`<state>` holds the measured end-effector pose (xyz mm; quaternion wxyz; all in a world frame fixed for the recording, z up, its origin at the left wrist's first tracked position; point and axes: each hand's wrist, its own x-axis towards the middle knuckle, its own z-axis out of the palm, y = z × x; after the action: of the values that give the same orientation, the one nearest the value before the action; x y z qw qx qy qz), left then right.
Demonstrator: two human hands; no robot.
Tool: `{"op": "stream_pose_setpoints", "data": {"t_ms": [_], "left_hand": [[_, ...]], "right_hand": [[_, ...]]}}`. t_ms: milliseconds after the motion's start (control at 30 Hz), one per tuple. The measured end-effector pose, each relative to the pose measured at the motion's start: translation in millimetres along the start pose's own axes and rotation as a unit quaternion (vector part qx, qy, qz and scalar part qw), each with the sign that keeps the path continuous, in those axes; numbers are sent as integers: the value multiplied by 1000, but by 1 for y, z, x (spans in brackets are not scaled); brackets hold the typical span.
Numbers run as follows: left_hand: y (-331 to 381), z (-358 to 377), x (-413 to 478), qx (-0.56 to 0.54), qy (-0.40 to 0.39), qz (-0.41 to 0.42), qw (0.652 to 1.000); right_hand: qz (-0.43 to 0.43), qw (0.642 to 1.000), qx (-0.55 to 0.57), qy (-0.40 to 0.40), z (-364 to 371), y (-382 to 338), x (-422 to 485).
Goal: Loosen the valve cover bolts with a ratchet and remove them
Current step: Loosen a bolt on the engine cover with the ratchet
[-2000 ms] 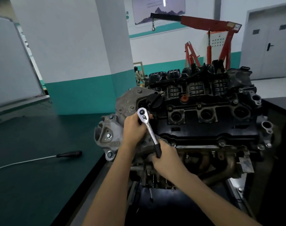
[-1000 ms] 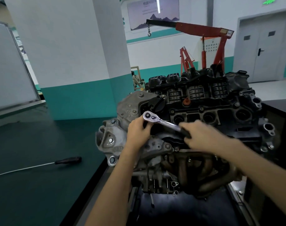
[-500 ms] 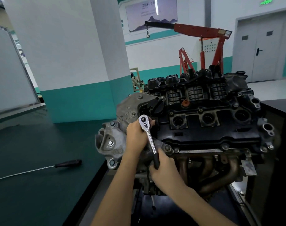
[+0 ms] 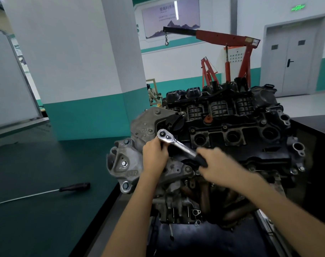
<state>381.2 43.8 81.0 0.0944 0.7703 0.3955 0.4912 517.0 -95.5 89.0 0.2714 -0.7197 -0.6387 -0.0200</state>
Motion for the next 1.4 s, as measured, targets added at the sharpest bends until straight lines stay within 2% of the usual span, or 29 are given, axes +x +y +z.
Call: {"op": "stream_pose_setpoints", "data": {"t_ms": [100, 167, 233, 367, 467, 567, 633, 700, 767, 867, 933, 1000, 1133, 1267, 1333, 1400], "left_hand": [[-3, 0, 1, 5, -8, 15, 1000], [-3, 0, 1, 3, -9, 19, 1000], [-3, -1, 2, -9, -7, 24, 1000], [-2, -7, 1, -71, -29, 72, 994], [-2, -10, 1, -73, -64, 94, 991], [-2, -8, 1, -49, -57, 67, 995], [0, -6, -1, -45, -41, 45, 997], [1, -3, -1, -44, -17, 12, 999], [-1, -1, 0, -37, -2, -1, 999], [-4, 2, 1, -37, -7, 15, 999], [-5, 3, 1, -53, 5, 18, 998], [-6, 2, 1, -67, 11, 21, 997], [-7, -1, 2, -88, -14, 46, 995], [-5, -4, 2, -65, -27, 81, 994], [-2, -5, 0, -51, -18, 90, 994], [0, -5, -1, -41, -10, 80, 996]], "right_hand": [[41, 977, 210, -1, 55, -26, -22], [62, 958, 278, 25, 80, -44, -25], [66, 954, 290, 36, 89, -50, -24], [18, 978, 207, -7, 56, -22, -18], [-33, 997, 56, -37, 5, 7, 0], [-49, 986, -154, -31, -42, 22, 26], [-50, 983, -175, -18, -48, 20, 32], [-24, 992, -125, -3, -31, 11, 20], [5, 1000, 20, -1, 3, -2, -2], [48, 964, 260, -6, 58, -33, -26], [86, 942, 322, 33, 85, -53, -26], [95, 935, 339, 43, 95, -64, -25], [39, 963, 268, -13, 59, -37, -25], [-26, 994, 53, -92, -14, 9, 4], [-32, 994, -25, -98, -37, 20, 17], [-19, 996, -51, -75, -36, 21, 17]]}}
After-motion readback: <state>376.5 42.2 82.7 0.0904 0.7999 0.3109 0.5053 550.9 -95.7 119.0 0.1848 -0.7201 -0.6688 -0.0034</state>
